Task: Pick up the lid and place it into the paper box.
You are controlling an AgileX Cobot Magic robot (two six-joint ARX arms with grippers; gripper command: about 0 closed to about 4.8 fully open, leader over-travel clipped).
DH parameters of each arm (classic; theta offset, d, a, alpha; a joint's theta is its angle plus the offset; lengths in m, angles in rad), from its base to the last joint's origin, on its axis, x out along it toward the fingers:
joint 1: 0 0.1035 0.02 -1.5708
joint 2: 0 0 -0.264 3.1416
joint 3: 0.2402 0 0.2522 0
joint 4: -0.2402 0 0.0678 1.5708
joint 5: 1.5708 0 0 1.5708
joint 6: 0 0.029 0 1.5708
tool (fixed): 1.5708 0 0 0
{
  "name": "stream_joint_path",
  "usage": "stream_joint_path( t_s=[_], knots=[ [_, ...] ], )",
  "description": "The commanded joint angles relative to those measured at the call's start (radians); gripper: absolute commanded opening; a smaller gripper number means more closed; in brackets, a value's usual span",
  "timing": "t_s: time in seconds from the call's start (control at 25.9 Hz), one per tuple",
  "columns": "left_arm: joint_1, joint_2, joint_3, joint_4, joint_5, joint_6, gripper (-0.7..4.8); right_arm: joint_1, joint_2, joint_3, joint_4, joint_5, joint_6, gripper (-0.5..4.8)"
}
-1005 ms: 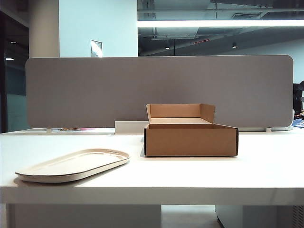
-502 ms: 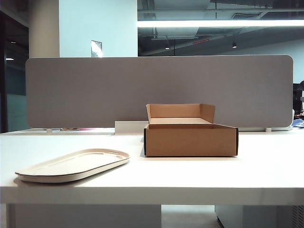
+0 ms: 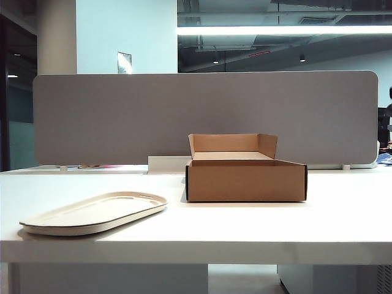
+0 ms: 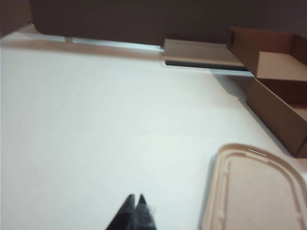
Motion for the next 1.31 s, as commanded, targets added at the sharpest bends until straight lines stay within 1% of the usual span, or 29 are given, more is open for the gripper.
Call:
stream_joint_path(
  t_s=[0.04,0.19,0.35,0.39,0.46,0.54,0.66,0.73,0.77,0.81,0.85,0.93,0.97,1.04,1.16,1.2,1.28,1.31],
  knots=[
    [-0.002,0.002,0.022,-0.049,0.024,-0.006,-0.06,-0.001,-0.002,-0.006,-0.045,0.001,0.001,-0.06],
    [-0.002,0.019,0.121,-0.185,0.036,-0.006,-0.06,-0.001,-0.002,-0.006,-0.044,0.003,0.001,-0.06],
    [-0.002,0.142,0.245,-0.162,0.100,-0.033,-0.06,-0.001,-0.002,-0.006,-0.043,0.003,0.001,-0.06],
    [-0.002,0.210,0.297,-0.163,0.105,-0.032,-0.06,-0.001,-0.002,-0.006,-0.043,0.003,0.001,-0.06],
    [-0.002,0.285,0.347,-0.163,0.105,-0.032,-0.06,-0.001,-0.002,-0.006,-0.043,0.003,0.000,-0.06],
    [-0.002,0.420,0.434,-0.163,0.129,-0.028,-0.06,-0.001,-0.002,-0.006,-0.043,0.003,0.001,-0.06],
    [-0.002,0.533,0.497,-0.162,0.161,-0.026,-0.06,-0.001,-0.002,-0.006,-0.043,0.003,0.001,-0.06],
    [-0.002,0.617,0.539,-0.163,0.191,-0.018,-0.06,-0.001,-0.002,-0.006,-0.044,0.003,0.001,-0.06],
    [-0.002,0.705,0.583,-0.181,0.237,-0.022,-0.05,-0.001,-0.002,-0.006,-0.043,0.002,0.001,-0.06],
    [-0.002,0.737,0.601,-0.195,0.261,-0.023,-0.05,-0.001,-0.002,-0.006,-0.044,0.002,0.001,-0.06],
    [-0.002,0.798,0.636,-0.232,0.324,-0.047,-0.05,-0.001,-0.002,-0.006,-0.044,0.002,0.001,-0.06],
    [-0.002,0.842,0.662,-0.269,0.369,-0.105,-0.04,-0.001,-0.002,-0.006,-0.044,0.003,0.001,-0.06],
    [-0.002,0.855,0.668,-0.282,0.374,-0.142,-0.03,-0.001,-0.002,-0.006,-0.044,0.003,0.001,-0.06],
    [-0.002,0.873,0.670,-0.310,0.369,-0.245,-0.02,-0.001,-0.002,-0.006,-0.044,0.002,0.001,-0.06],
    [-0.002,0.873,0.671,-0.351,0.365,-0.265,-0.02,-0.001,-0.002,-0.006,-0.044,0.002,0.001,-0.06],
    [-0.002,0.873,0.671,-0.393,0.366,-0.314,-0.02,-0.001,-0.002,-0.006,-0.044,0.003,0.001,-0.06],
    [-0.003,0.873,0.670,-0.455,0.365,-0.357,-0.02,-0.001,-0.002,-0.006,-0.044,0.003,0.001,-0.06],
    [-0.008,0.873,0.666,-0.507,0.365,-0.383,-0.02,-0.001,-0.002,-0.006,-0.044,0.003,0.001,-0.06]
  ],
)
